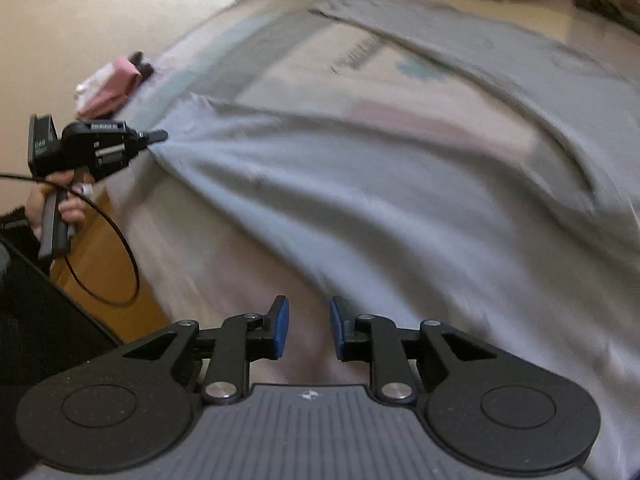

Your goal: Fold clothes

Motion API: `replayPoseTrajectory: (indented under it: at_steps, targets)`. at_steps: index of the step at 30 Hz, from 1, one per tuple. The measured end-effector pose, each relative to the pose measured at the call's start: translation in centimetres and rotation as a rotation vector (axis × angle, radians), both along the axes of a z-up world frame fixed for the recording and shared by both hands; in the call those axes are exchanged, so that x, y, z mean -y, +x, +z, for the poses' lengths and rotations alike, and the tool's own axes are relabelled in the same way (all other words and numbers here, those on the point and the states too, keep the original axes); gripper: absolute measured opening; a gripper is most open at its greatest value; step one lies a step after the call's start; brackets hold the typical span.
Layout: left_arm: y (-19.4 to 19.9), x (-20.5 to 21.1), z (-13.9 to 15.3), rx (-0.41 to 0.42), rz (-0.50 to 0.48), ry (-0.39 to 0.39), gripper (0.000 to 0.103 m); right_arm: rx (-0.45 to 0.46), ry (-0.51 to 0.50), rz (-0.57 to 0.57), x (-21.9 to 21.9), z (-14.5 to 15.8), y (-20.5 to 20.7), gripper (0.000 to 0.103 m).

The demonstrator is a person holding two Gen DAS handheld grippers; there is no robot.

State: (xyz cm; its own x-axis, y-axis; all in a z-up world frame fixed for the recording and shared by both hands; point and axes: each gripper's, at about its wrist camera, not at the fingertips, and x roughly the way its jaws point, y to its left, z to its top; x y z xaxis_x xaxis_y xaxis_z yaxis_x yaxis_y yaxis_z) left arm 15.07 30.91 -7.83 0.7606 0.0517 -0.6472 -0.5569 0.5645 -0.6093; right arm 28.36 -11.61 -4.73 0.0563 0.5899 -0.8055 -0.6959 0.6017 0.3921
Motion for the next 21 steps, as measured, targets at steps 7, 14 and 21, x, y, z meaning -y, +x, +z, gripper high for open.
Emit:
replayPoseTrajectory:
  at_steps: [7,14,21]
  targets:
    - [1.8,0.4,1.4,0.027,-0.040,0.014,0.002,0.040,0.010,-0.096,2.1,-0.4,-0.7,0.026]
    - [6.0,0.3,2.1,0.047,-0.100,0.036,0.002,0.081,0.083,-0.196,3.1,-0.8,2.7,0.026]
    - [8.5,0.4,0.0,-0.022,-0.126,0.015,0.002,0.101,0.106,-0.251,3.7,-0.1,3.6,0.026]
